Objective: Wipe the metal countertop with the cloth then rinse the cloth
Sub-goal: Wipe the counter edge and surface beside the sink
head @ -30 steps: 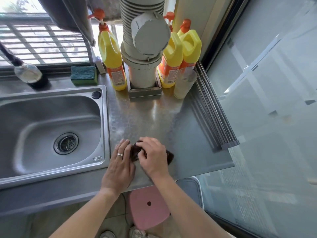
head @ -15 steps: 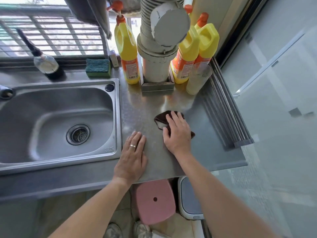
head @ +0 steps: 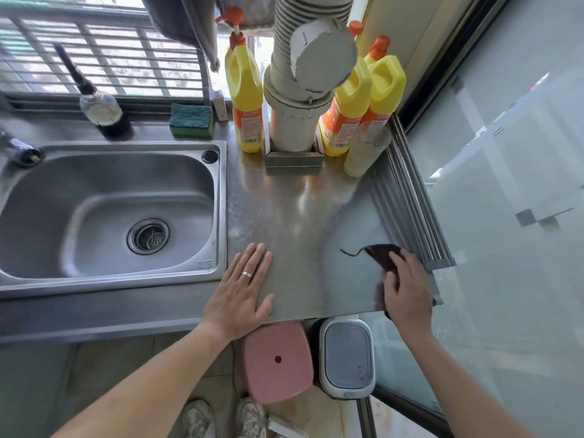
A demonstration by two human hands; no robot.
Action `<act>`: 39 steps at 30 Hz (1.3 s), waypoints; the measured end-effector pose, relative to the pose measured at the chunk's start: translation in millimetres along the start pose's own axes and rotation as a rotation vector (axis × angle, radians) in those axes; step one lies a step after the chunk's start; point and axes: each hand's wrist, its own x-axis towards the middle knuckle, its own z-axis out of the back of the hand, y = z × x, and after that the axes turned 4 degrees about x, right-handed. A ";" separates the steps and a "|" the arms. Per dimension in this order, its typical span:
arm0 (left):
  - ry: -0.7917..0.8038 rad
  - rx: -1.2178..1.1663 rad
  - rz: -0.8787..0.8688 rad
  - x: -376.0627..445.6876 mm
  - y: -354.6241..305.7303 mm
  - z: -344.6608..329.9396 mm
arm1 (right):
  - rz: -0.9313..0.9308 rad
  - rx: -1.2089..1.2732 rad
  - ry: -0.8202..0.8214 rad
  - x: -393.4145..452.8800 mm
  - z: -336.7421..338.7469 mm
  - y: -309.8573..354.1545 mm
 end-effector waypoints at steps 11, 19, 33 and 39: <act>-0.046 -0.037 -0.024 -14.3 5.9 10.4 | 0.399 0.294 0.245 -40.6 -46.5 131.8; -0.092 0.091 0.126 -109.8 131.1 27.6 | 0.143 -0.011 0.013 18.1 -61.1 124.0; -0.051 0.026 0.075 -121.8 151.6 32.8 | 0.125 0.128 0.300 -112.2 -89.6 298.7; -0.128 0.074 0.499 -145.2 258.0 81.8 | -0.314 0.169 0.861 -68.2 -68.9 390.2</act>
